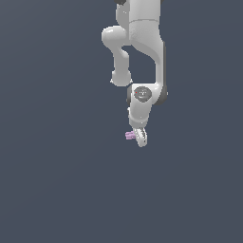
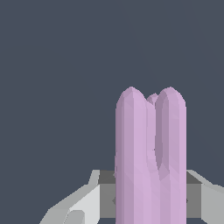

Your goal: Pick up the object and move it to a goal position.

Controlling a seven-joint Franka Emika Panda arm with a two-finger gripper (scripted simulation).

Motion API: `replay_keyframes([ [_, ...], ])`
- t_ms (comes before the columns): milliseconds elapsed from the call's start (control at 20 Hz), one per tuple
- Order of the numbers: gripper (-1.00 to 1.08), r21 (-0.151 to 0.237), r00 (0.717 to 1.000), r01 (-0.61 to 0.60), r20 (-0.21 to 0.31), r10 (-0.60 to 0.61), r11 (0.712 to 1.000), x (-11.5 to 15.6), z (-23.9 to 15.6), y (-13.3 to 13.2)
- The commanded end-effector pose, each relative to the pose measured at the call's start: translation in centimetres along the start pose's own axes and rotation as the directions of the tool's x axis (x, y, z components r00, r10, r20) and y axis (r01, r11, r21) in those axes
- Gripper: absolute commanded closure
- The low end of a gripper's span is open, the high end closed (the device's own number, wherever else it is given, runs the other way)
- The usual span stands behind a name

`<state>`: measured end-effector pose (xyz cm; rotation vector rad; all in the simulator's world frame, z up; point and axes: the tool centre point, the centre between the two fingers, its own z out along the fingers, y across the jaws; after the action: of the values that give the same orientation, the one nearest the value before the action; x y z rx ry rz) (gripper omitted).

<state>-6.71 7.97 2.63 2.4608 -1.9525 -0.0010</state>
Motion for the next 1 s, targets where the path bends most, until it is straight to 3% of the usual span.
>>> replay_keyframes([
  [0,1.08,0.001,1.000,0.000,0.000,0.000,1.000,-0.5,-0.8,0.0],
  [400,1.08,0.001,1.000,0.000,0.001,0.000,1.000,-3.1,-5.7,0.5],
  [950,1.08,0.001,1.000,-0.001,-0.002,0.001,1.000,-8.8,-16.3,1.2],
])
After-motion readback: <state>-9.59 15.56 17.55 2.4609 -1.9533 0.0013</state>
